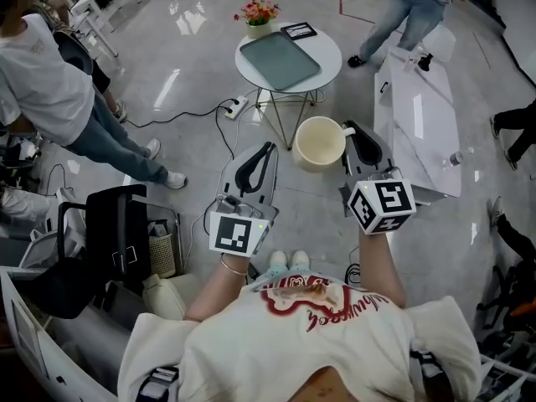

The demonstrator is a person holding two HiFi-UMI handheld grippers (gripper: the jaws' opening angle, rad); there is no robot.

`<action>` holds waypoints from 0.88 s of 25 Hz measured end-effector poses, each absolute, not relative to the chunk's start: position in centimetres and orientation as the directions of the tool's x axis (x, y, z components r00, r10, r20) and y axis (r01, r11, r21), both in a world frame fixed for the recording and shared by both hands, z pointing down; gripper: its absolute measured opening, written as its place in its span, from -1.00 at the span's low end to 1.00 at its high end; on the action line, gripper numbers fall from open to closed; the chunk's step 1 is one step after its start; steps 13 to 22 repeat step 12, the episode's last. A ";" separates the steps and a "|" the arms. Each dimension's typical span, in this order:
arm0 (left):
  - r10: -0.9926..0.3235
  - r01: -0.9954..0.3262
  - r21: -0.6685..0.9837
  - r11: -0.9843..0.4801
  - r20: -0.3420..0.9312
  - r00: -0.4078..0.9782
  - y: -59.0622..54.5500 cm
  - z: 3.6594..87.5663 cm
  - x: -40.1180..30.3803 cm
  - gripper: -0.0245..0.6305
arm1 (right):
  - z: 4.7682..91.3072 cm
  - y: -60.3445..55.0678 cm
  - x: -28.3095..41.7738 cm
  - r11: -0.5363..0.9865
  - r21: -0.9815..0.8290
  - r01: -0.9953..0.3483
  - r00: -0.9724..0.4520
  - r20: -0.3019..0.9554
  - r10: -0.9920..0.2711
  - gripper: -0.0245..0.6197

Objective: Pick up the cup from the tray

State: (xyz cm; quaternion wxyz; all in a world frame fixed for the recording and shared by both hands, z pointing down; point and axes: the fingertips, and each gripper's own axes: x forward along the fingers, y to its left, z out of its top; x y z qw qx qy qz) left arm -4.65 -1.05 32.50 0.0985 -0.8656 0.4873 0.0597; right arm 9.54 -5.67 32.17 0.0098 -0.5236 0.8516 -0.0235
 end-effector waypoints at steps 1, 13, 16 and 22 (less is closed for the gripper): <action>-0.833 -0.857 -0.109 -0.503 -0.202 0.515 -1.0 32.3 -4.6 -0.85 | 32.1 -5.6 9.6 0.449 -0.050 -0.892 -0.450 0.007 -0.893 -0.78; -0.832 -0.861 -0.115 -0.495 -0.223 0.508 -0.8 32.2 -4.3 -0.85 | 32.1 -5.4 9.8 0.456 -0.045 -0.889 -0.457 0.002 -0.890 -0.79; -0.832 -0.861 -0.115 -0.495 -0.223 0.508 -0.8 32.2 -4.3 -0.85 | 32.1 -5.4 9.8 0.456 -0.045 -0.889 -0.457 0.002 -0.890 -0.79; -0.832 -0.861 -0.115 -0.495 -0.223 0.508 -0.8 32.2 -4.3 -0.85 | 32.1 -5.4 9.8 0.456 -0.045 -0.889 -0.457 0.002 -0.890 -0.79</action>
